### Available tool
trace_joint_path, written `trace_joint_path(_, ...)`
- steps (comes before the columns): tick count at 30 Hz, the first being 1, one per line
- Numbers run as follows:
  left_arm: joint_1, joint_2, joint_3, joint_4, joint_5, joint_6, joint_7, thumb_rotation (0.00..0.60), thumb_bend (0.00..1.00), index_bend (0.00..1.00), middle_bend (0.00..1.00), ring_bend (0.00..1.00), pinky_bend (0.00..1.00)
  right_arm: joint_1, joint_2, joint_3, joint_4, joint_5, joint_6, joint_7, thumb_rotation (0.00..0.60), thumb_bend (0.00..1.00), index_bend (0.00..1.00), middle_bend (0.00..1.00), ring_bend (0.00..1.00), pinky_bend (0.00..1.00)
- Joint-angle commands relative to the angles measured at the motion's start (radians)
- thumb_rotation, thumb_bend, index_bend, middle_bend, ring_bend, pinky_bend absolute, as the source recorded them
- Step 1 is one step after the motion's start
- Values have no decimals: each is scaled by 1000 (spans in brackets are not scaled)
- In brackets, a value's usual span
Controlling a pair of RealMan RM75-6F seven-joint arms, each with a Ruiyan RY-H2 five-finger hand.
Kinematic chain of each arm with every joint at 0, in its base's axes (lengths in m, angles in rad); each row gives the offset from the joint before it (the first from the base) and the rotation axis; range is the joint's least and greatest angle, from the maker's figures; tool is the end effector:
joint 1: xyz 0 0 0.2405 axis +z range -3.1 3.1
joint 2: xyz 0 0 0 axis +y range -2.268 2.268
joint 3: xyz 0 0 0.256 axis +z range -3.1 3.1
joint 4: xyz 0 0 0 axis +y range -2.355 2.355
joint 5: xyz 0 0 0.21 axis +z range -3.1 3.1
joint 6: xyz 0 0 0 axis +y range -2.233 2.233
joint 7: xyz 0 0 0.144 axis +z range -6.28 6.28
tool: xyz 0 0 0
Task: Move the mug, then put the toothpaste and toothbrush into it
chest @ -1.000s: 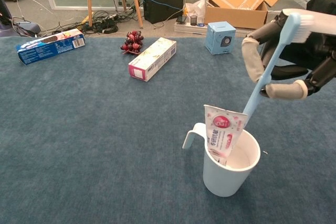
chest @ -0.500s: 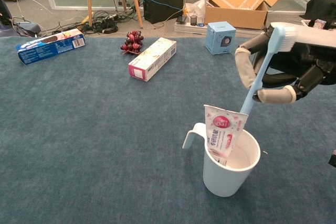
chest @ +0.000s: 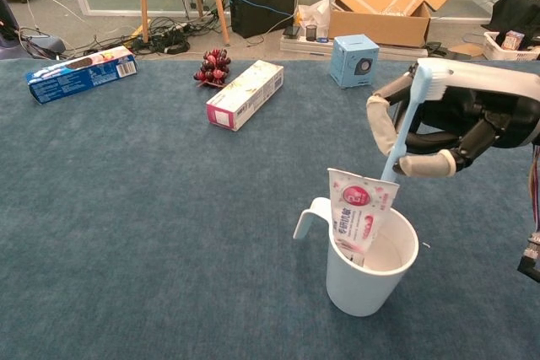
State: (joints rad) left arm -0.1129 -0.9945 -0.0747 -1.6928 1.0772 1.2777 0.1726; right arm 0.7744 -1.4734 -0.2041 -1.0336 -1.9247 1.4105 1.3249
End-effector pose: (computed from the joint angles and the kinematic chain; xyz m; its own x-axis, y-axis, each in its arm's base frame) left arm -0.3602 0.1820 0.1908 0.4673 0.2098 0.8589 0.7891 0.3392 -0.5122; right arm -0.1947 -0.3092 0.0263 -0.0710 -0.7684 0.6360 -0.7041 -0.4131 -0.5776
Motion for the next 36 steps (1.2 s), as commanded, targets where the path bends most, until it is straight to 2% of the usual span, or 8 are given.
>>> trace_joint_path(1, 0, 0, 0, 0, 1, 0, -1, 600, 0, 883, 478, 426, 555, 4, -5, -7, 10, 1, -8, 6, 600, 209, 638, 1000, 1000, 1000)
trace_joint_path(6, 0, 1, 0, -1, 1, -1, -1, 600, 0, 883, 478, 426, 556, 11, -10, -18, 15, 1, -18, 5, 600, 205, 632, 1000, 1000, 1000)
trace_joint_path(19, 0, 2, 1, -2, 3, 0, -2, 600, 0, 883, 478, 425, 555, 15, -12, -35, 23, 4, -13, 3, 600, 200, 516, 1000, 1000, 1000)
trace_joint_path(27, 0, 1, 1, -1, 3, 0, 0, 600, 0, 883, 478, 426, 555, -4, 25, -33, -11, 14, 23, -48, 600, 199, 495, 1000, 1000, 1000)
trace_joint_path(31, 0, 0, 1, -2, 3, 2, 3, 600, 0, 883, 479, 426, 556, -23, 81, -30, -76, 28, 30, -145, 600, 198, 495, 1000, 1000, 1000)
trace_joint_path(36, 0, -2, 3, -4, 9, 6, 10, 600, 0, 878, 479, 426, 556, -63, 200, -22, -236, 68, 0, -425, 600, 195, 495, 1000, 999, 1000)
